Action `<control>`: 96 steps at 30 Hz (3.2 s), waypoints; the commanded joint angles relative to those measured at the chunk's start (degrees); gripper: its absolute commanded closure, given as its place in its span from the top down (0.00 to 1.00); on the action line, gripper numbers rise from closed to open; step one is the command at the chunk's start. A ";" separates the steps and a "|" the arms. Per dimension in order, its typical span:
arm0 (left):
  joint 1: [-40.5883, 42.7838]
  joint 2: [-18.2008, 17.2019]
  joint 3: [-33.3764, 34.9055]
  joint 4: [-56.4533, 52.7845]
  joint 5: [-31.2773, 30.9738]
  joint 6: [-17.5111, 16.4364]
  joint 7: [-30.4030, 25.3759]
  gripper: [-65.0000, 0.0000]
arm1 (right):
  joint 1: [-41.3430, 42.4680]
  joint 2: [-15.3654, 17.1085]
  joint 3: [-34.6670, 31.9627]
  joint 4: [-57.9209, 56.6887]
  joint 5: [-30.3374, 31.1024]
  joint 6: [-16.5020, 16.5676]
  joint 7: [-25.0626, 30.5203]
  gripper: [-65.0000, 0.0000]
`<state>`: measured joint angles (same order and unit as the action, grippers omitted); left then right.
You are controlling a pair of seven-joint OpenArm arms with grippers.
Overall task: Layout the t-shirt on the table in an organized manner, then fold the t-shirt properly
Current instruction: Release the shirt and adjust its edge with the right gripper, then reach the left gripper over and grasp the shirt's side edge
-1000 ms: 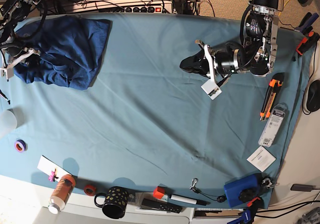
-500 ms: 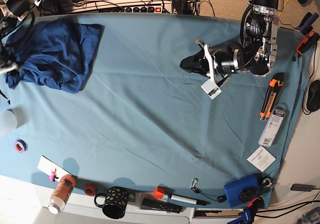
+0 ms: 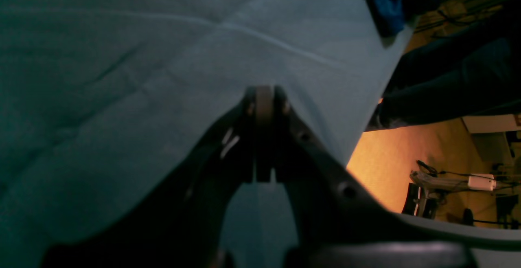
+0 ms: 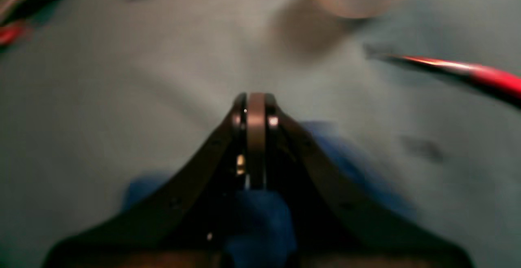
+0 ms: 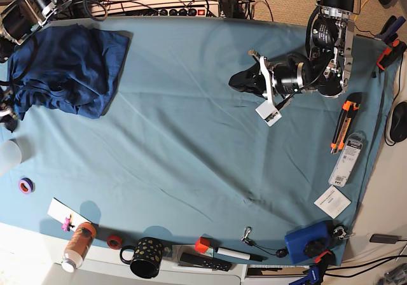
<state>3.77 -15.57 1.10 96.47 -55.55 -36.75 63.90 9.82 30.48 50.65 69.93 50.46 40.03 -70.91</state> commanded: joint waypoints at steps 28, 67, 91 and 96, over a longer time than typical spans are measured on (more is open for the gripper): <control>-8.07 9.46 11.39 0.79 -4.02 -0.57 -2.49 0.00 | -26.82 1.44 25.27 3.37 26.95 -0.03 -9.09 0.00; -22.53 24.57 39.60 -24.11 21.35 9.97 -18.86 0.00 | -20.76 -5.44 20.59 3.34 3.37 -0.03 -3.52 0.00; -22.29 24.57 39.60 -24.11 23.41 10.03 -18.67 0.00 | -20.81 -6.19 17.55 4.70 6.84 -0.22 -9.09 0.00; -21.88 24.57 39.58 -24.11 23.45 10.03 -18.71 0.00 | -20.79 -3.56 22.34 4.70 13.68 -0.22 -9.09 0.00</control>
<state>-16.99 7.57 40.82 71.44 -31.09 -26.35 46.26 -11.00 25.06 72.62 73.58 62.92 39.48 -81.03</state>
